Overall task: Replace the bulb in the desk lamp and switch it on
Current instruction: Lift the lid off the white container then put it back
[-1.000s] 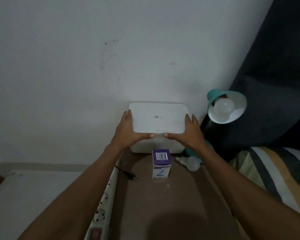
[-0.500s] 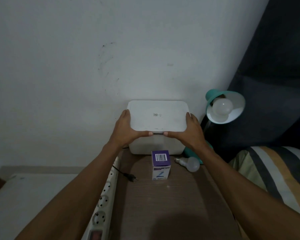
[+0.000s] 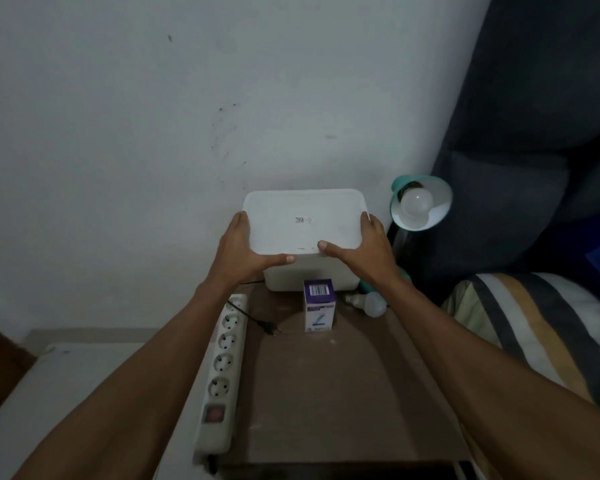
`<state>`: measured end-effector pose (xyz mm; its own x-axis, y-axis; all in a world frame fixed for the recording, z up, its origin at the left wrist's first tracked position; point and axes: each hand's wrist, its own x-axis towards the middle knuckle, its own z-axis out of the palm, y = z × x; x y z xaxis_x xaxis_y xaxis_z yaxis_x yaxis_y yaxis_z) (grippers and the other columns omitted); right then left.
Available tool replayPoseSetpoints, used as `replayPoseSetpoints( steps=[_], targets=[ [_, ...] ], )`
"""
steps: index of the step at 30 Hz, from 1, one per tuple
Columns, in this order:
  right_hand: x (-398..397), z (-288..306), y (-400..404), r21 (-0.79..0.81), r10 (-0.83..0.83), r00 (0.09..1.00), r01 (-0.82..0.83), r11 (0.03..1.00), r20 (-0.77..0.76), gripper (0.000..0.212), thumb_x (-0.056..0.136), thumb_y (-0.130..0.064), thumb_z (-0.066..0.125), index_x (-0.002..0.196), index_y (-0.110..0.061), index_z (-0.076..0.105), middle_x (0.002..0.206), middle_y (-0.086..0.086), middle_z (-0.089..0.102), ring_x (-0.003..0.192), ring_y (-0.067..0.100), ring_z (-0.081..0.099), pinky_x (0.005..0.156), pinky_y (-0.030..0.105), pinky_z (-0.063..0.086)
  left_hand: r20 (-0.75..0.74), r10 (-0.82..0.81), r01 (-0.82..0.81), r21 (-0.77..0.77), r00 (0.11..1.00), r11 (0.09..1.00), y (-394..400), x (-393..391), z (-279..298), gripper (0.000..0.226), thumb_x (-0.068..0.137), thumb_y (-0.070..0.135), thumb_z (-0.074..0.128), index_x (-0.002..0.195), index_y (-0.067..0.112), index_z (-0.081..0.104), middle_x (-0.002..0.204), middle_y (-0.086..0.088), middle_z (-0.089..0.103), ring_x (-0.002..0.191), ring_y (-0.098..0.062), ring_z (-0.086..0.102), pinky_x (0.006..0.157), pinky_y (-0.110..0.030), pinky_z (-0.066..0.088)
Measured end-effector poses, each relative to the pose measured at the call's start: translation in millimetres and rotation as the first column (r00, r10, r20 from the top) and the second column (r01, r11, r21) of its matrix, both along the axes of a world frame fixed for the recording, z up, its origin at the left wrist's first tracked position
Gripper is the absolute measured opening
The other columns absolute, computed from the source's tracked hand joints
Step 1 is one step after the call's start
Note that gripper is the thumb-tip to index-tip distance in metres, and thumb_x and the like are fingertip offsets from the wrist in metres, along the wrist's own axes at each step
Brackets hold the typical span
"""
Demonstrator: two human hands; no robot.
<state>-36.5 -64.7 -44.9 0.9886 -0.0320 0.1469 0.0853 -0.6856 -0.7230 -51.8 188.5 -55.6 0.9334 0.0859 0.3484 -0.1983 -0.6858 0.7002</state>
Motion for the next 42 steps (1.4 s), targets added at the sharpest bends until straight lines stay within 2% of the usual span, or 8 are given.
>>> replayPoseSetpoints(
  steps=[5,8,13,19,22,30,34,42],
  targets=[
    [-54,3,-7,-0.050,0.009,0.999,-0.007,0.999,0.033,0.116,0.065,-0.074,0.073,0.153,-0.013,0.027,0.158,0.007,0.030,0.141,0.028,0.036,0.111,0.047,0.040,0.015,0.002,-0.002,0.009,1.000,1.000,-3,-62,0,0.099,0.053,0.067,0.092,0.128,0.021,0.049,0.125,0.003,0.056,0.113,-0.013,0.054,0.087,-0.030,0.049],
    [-92,-6,-14,-0.060,-0.005,1.000,0.006,0.998,0.022,0.116,0.058,-0.079,0.068,0.148,-0.015,0.034,0.151,0.007,0.039,0.135,0.029,0.043,0.105,0.050,0.045,0.002,0.010,-0.010,0.003,1.000,1.000,-7,-104,-7,0.104,0.050,0.073,0.089,0.131,0.022,0.049,0.126,0.004,0.057,0.116,-0.014,0.055,0.090,-0.035,0.053],
    [-156,-37,-22,-0.080,0.004,1.000,-0.006,0.997,-0.027,0.108,0.067,-0.067,0.077,0.151,-0.016,0.032,0.153,0.008,0.037,0.135,0.030,0.043,0.105,0.048,0.045,-0.113,0.019,-0.020,-0.010,0.993,1.000,-20,-174,-36,0.106,0.050,0.070,0.091,0.135,0.025,0.044,0.131,0.003,0.054,0.117,-0.013,0.054,0.094,-0.039,0.056],
    [-215,-85,-30,-0.042,-0.015,0.990,0.009,0.999,-0.138,0.113,0.066,-0.065,0.077,0.155,-0.021,0.023,0.151,0.008,0.038,0.134,0.029,0.044,0.104,0.047,0.046,-0.302,0.036,-0.022,0.047,0.953,0.999,-39,-232,-72,0.128,0.051,0.079,0.084,0.152,0.025,0.027,0.153,-0.003,0.042,0.138,-0.025,0.045,0.108,-0.045,0.048],
    [-229,-103,-37,-0.060,-0.041,0.975,0.028,0.998,-0.218,0.115,0.069,-0.059,0.080,0.158,-0.020,0.017,0.154,0.009,0.034,0.137,0.030,0.041,0.106,0.047,0.043,-0.401,0.059,-0.024,0.092,0.914,0.995,-53,-245,-85,0.131,0.062,0.058,0.092,0.159,0.014,0.016,0.164,-0.009,0.028,0.149,-0.028,0.032,0.117,-0.041,0.035],
    [-240,-136,-41,-0.126,-0.069,0.922,0.023,0.992,-0.380,0.120,0.071,-0.062,0.078,0.159,-0.014,0.011,0.163,0.010,0.020,0.147,0.030,0.027,0.115,0.044,0.032,-0.547,0.052,0.012,0.113,0.835,0.994,-61,-248,-107,0.129,0.058,0.050,0.097,0.154,0.010,0.020,0.158,-0.008,0.036,0.144,-0.025,0.038,0.114,-0.036,0.037],
    [-241,-145,-39,-0.160,-0.075,0.911,0.010,0.987,-0.405,0.120,0.071,-0.063,0.077,0.159,-0.014,0.011,0.163,0.010,0.020,0.147,0.030,0.027,0.115,0.044,0.032,-0.596,0.064,0.031,0.147,0.800,0.989,-62,-248,-115,0.138,0.062,0.051,0.094,0.160,0.007,0.008,0.163,-0.010,0.029,0.149,-0.027,0.033,0.118,-0.037,0.034],
    [-245,-151,-38,-0.263,-0.052,0.907,-0.065,0.963,-0.417,0.120,0.074,-0.069,0.071,0.159,-0.011,0.008,0.166,0.011,0.012,0.152,0.032,0.015,0.120,0.045,0.023,-0.647,0.113,0.040,0.217,0.754,0.975,-61,-249,-125,0.149,0.054,0.060,0.094,0.160,0.008,0.003,0.166,-0.010,0.023,0.152,-0.029,0.029,0.124,-0.043,0.031]
  ],
)
